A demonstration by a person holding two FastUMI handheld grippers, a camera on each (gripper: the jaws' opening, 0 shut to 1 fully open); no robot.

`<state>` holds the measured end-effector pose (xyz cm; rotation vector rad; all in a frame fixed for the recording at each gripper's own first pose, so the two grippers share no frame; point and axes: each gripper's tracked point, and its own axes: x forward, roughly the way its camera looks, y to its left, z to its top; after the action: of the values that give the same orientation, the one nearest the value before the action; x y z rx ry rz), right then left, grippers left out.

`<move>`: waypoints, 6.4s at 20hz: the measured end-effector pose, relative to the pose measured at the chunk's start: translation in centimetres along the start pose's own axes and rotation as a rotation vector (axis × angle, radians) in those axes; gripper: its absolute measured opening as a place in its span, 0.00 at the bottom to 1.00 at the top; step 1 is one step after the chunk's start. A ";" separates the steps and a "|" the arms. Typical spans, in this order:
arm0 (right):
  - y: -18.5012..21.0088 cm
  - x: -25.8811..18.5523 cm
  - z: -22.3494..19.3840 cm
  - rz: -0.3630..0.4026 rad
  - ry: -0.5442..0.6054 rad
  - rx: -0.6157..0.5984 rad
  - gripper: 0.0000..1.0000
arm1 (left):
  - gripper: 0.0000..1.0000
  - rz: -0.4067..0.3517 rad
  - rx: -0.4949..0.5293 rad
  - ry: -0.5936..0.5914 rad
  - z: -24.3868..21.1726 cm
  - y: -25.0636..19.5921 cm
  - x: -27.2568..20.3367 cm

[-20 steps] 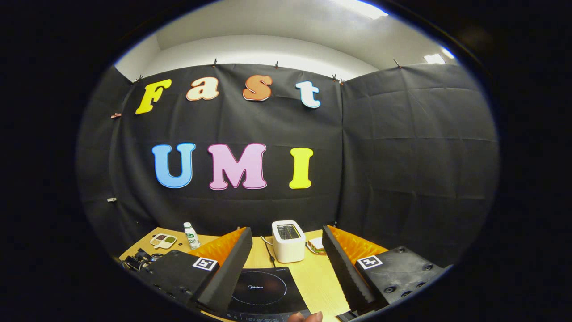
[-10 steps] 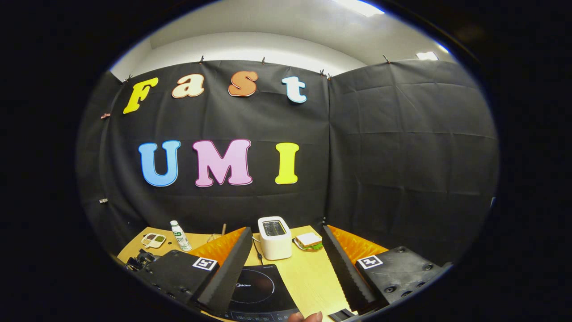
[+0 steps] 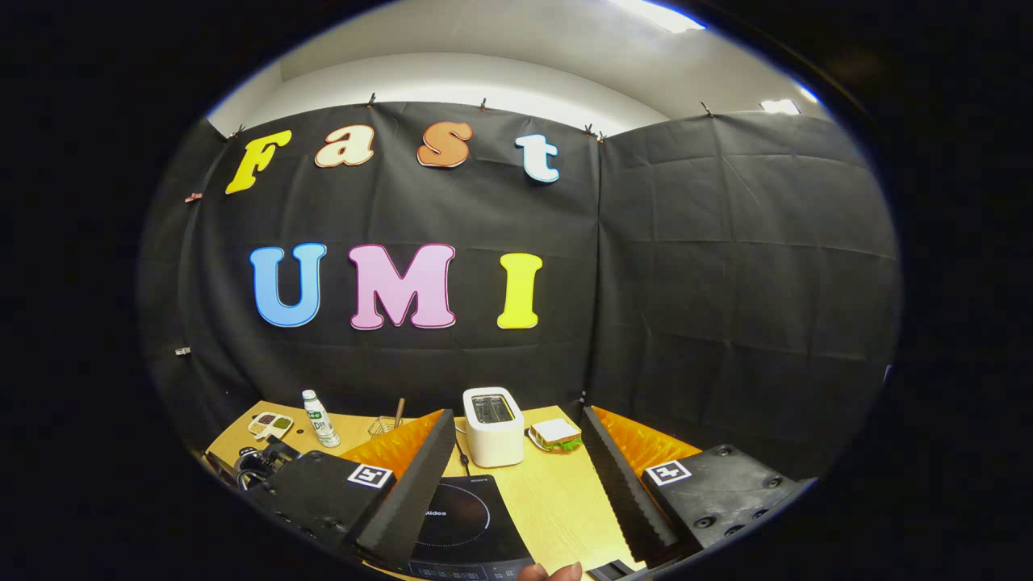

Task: First push the handle of the pot to place it horizontally, then grasp the pot with both hands and set it on the induction cooktop.

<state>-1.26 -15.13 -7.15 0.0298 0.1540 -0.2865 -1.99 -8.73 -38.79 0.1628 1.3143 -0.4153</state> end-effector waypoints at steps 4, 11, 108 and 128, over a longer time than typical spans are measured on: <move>-0.2 0.8 -0.3 -0.007 0.011 -0.008 0.98 | 0.06 -0.001 -0.011 -0.020 2.6 -0.2 0.8; -1.7 1.5 -0.7 -0.043 0.021 -0.021 0.98 | 0.05 0.007 -0.011 -0.035 6.9 -0.2 3.0; 31.0 6.0 -27.9 0.540 0.856 -0.059 0.54 | 0.59 0.214 -0.283 -0.477 2.7 23.5 -10.3; 11.7 9.5 -21.8 0.407 0.805 -0.053 0.55 | 0.59 0.101 -0.193 -0.511 11.5 6.3 -10.9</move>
<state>7.84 -5.44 -30.10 0.1221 0.9433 0.1529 8.73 -4.70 -26.09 -0.0393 0.8319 -0.2211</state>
